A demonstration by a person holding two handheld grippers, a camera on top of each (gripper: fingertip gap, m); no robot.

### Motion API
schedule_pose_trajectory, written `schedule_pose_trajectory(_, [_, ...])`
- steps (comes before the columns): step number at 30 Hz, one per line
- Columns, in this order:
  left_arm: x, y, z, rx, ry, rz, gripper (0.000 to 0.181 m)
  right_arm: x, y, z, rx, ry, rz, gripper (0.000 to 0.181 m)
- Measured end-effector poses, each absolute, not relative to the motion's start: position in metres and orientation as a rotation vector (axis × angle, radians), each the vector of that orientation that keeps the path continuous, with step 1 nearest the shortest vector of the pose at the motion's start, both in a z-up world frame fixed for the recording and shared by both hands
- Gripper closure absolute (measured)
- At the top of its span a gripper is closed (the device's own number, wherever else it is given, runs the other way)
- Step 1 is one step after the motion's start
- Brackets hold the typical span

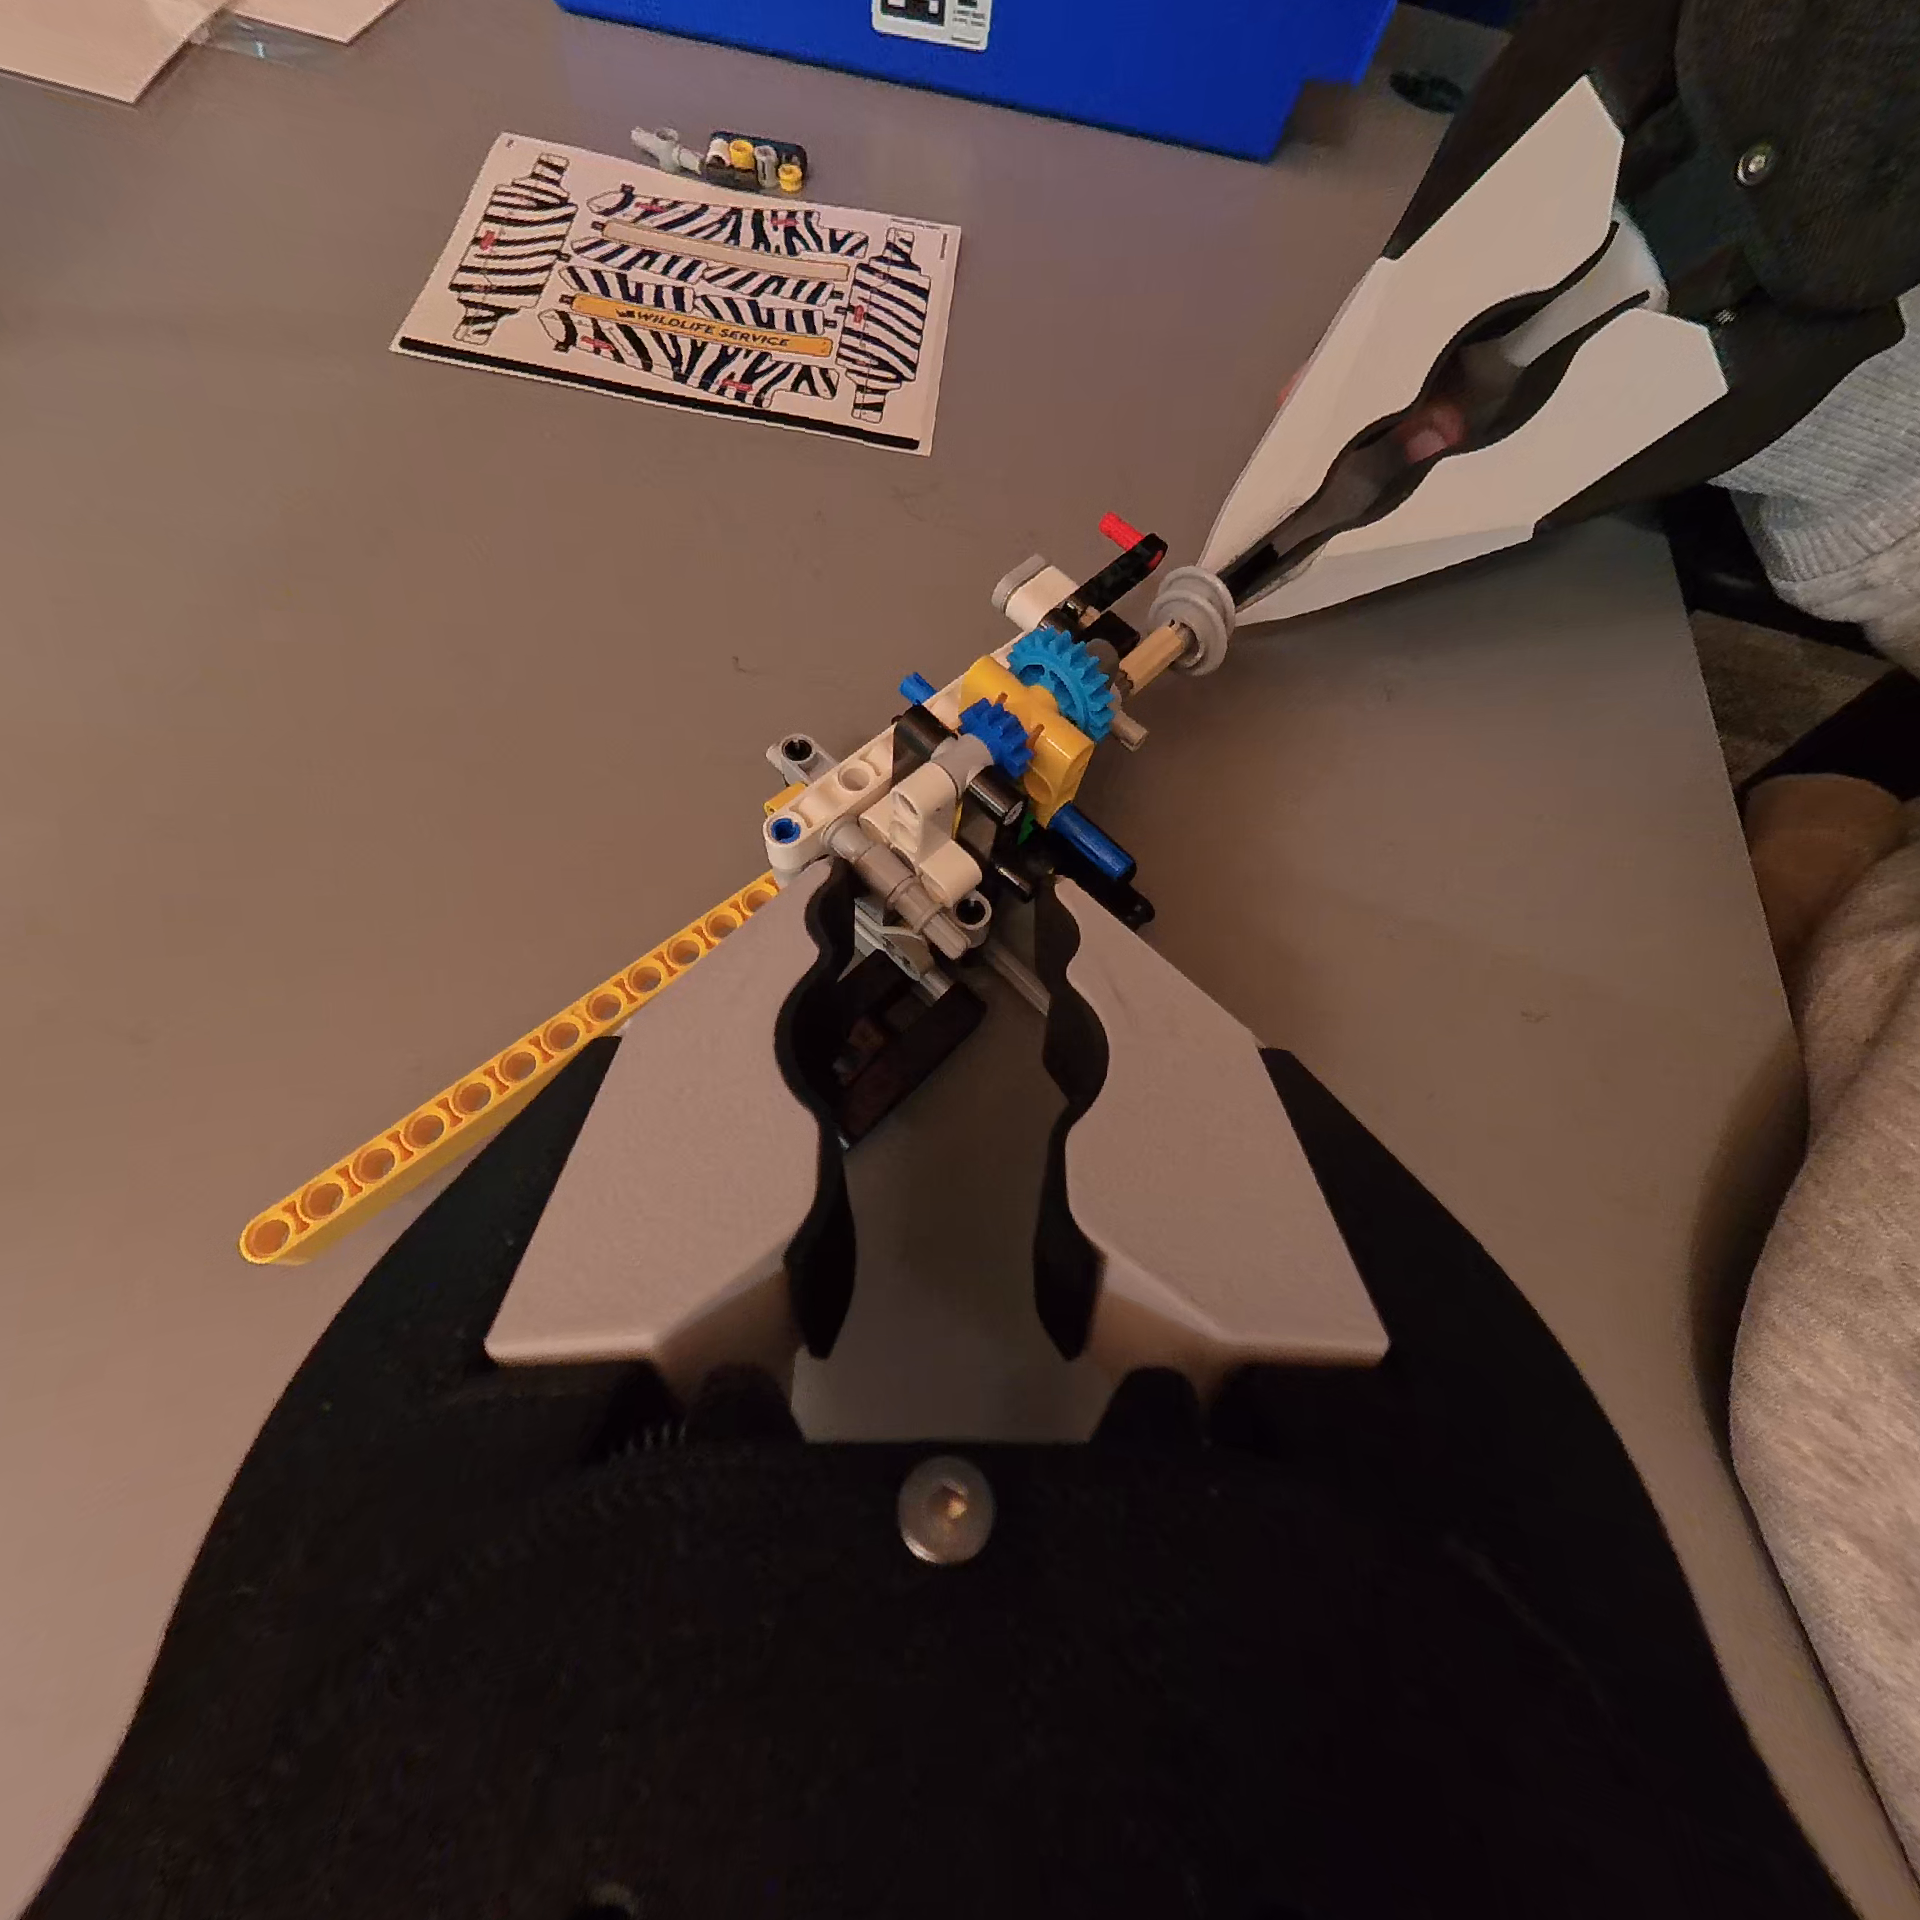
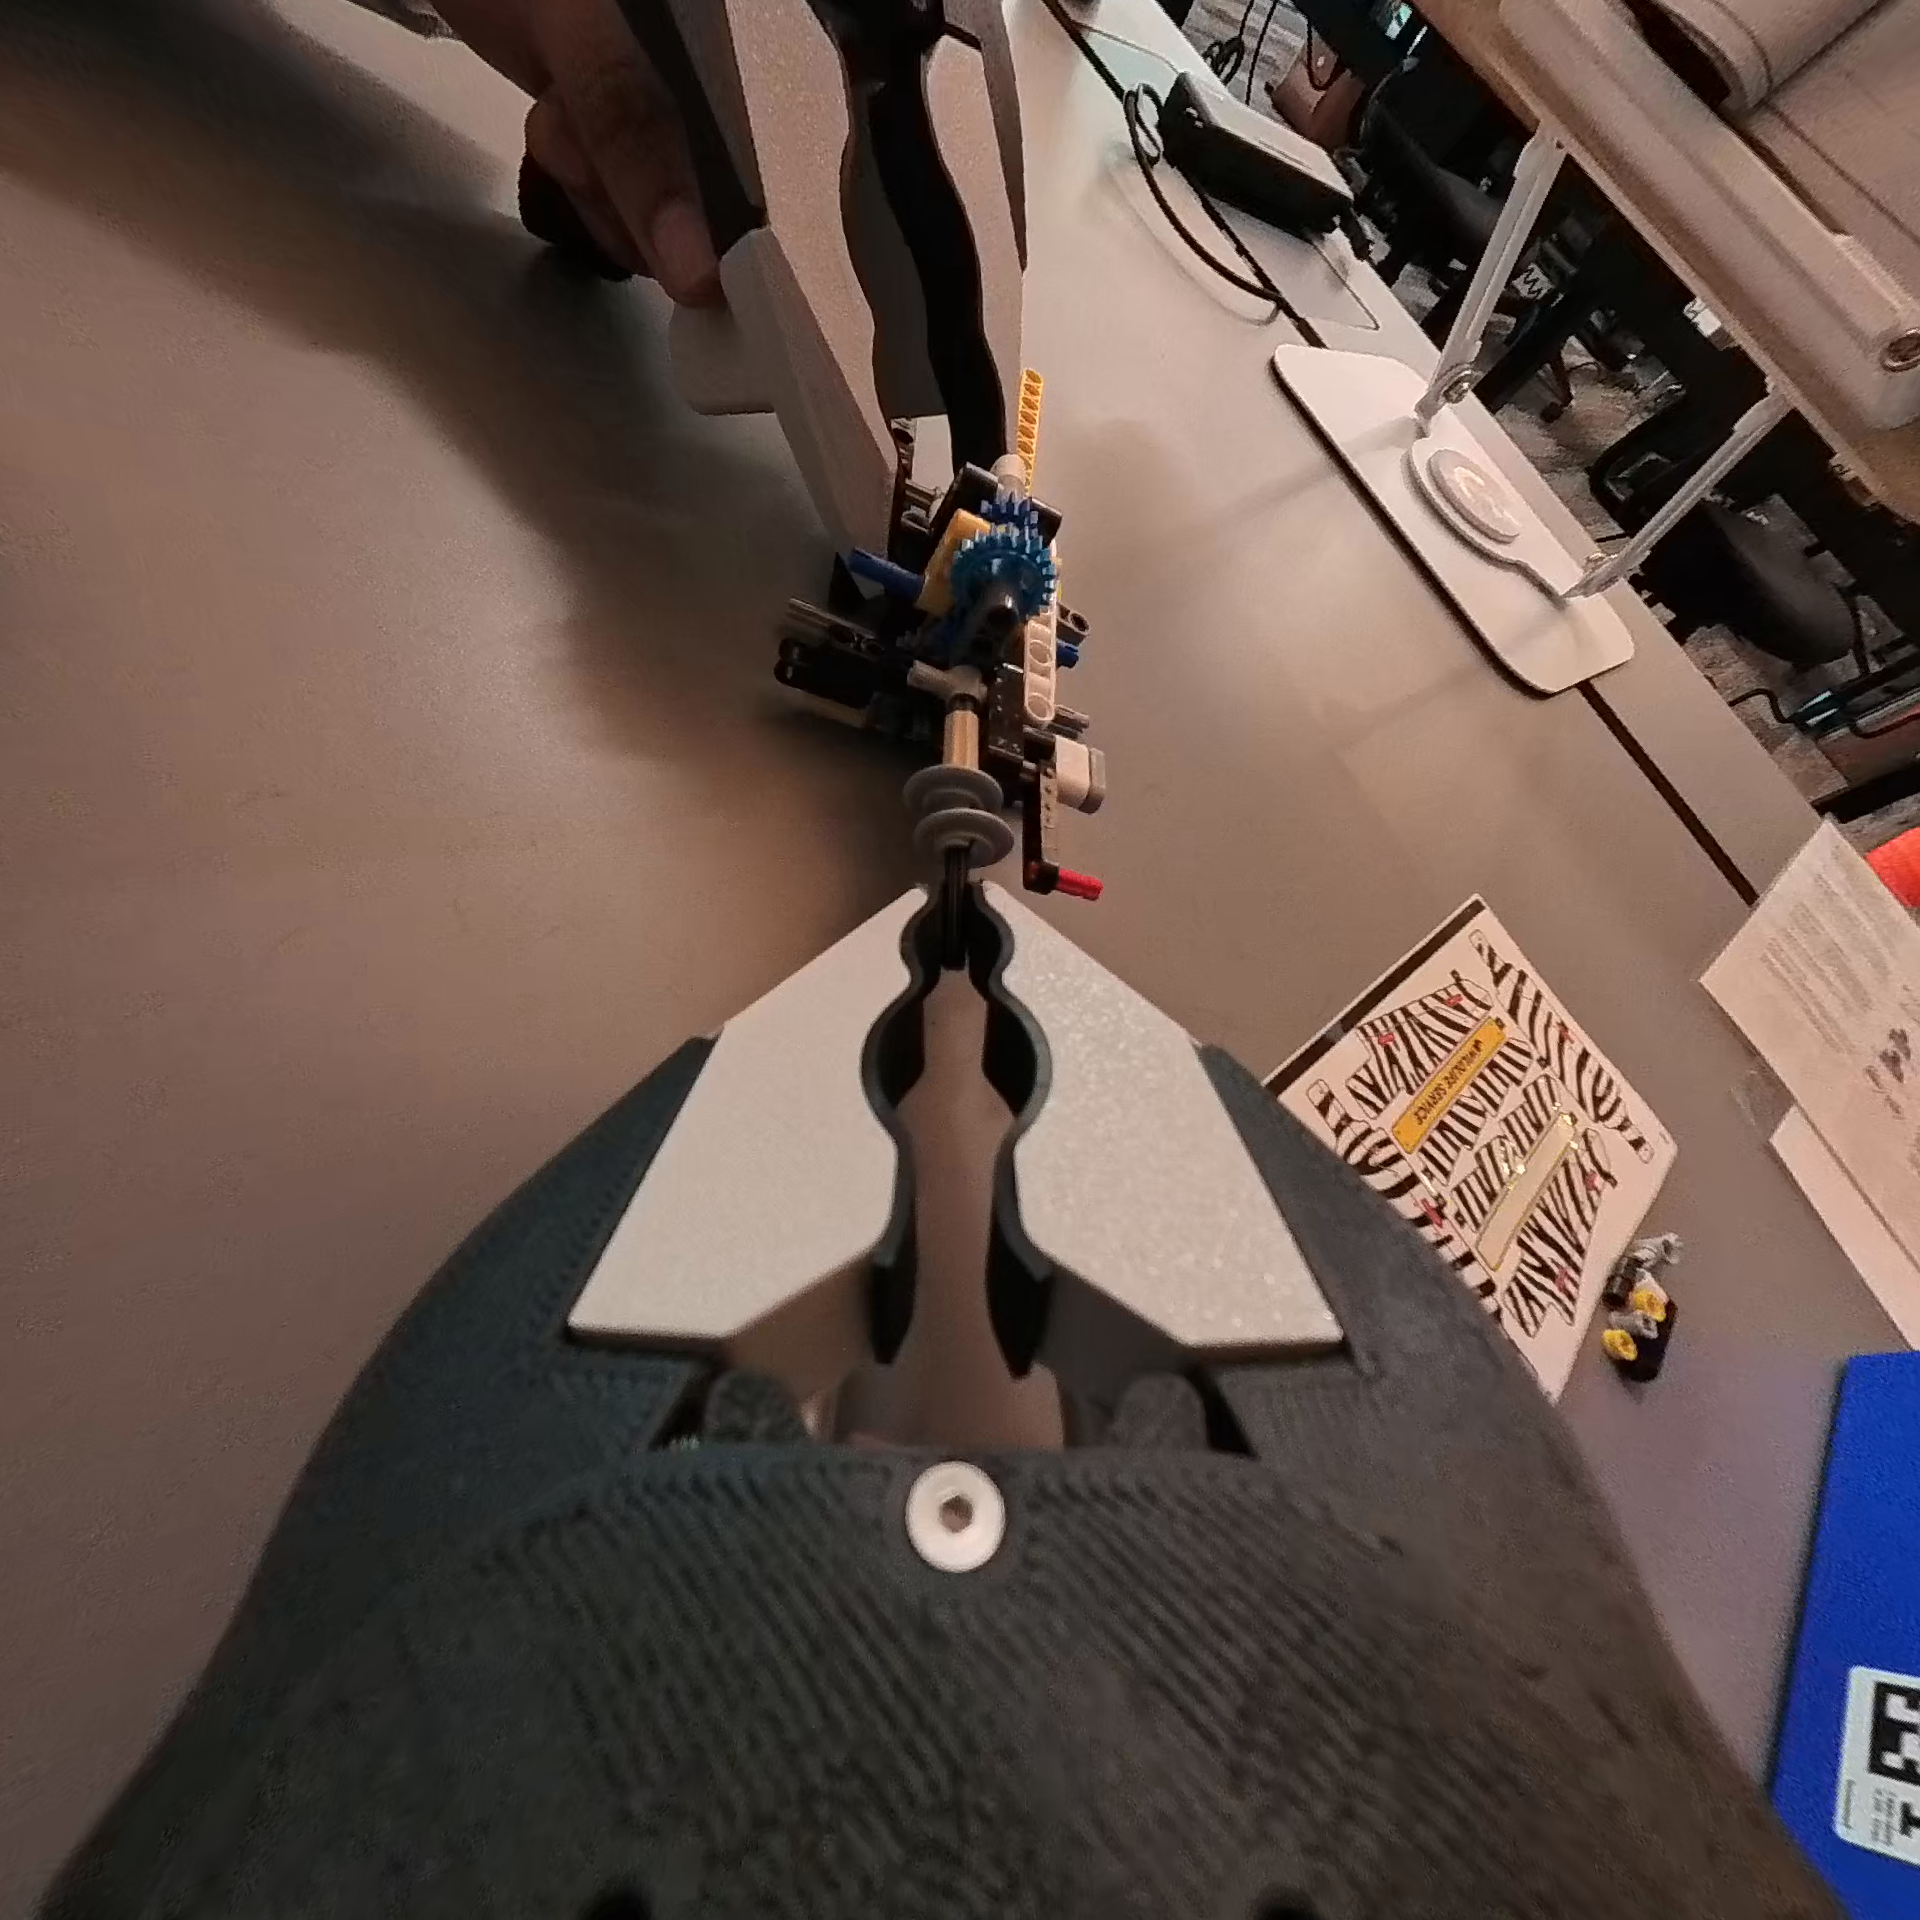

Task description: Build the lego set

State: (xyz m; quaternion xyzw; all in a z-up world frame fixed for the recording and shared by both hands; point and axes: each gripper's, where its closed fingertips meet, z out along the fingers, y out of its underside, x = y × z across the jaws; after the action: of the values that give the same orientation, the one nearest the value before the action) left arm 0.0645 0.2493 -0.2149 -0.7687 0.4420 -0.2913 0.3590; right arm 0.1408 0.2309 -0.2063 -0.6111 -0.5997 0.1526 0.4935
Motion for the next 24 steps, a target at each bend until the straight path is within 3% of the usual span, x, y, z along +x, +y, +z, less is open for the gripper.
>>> schedule_pose_trajectory(24, [0.0642,0.2489,-0.2154,-1.982,1.142,-0.733,0.148,0.1417,0.2292,-0.2049,-1.494,-1.439,0.4,0.179])
